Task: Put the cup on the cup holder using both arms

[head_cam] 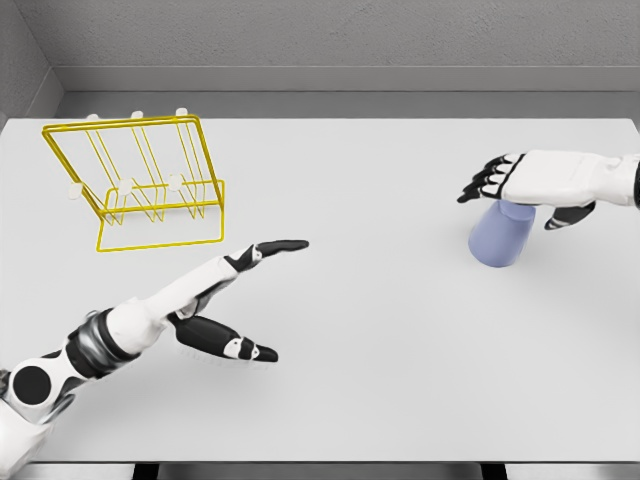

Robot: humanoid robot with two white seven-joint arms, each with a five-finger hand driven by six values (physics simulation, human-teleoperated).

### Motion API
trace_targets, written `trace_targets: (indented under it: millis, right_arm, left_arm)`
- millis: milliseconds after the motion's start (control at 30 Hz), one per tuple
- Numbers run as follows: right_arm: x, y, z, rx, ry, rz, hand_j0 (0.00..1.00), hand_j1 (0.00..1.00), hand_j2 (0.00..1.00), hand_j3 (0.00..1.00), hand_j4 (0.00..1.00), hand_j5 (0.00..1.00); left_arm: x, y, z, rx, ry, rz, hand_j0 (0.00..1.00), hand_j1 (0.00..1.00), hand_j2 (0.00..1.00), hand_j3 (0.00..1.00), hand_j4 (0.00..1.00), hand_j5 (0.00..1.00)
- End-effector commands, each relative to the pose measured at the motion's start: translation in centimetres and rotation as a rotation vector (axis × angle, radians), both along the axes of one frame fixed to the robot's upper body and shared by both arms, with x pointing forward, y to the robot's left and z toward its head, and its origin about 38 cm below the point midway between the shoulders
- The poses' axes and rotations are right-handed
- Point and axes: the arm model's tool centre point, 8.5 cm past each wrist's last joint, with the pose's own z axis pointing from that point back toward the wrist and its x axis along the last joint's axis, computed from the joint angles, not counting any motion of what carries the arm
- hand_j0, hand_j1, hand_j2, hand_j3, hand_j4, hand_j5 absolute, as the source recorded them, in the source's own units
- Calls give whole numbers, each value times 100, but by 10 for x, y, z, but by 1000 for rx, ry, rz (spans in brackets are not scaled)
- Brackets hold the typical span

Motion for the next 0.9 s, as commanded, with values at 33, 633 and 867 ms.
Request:
trace_targets:
  millis: [33,633,867]
  right_arm:
    - [1,1,-7,-7,13,-2,100,100,100,100,100,100]
    - [0,2,-18,-66,18,8,75,75,75,75,75,75]
    - [0,3,-17,-62,16,8,68,68,68,68,68,68]
  left_arm:
    - [7,-2,-10,1,163,25,100,100,100,100,100,100]
    - [36,10,-36,115,391,122,100,100,100,100,100,100]
    - [42,16,-43,167,447,156,100,100,100,100,100,100]
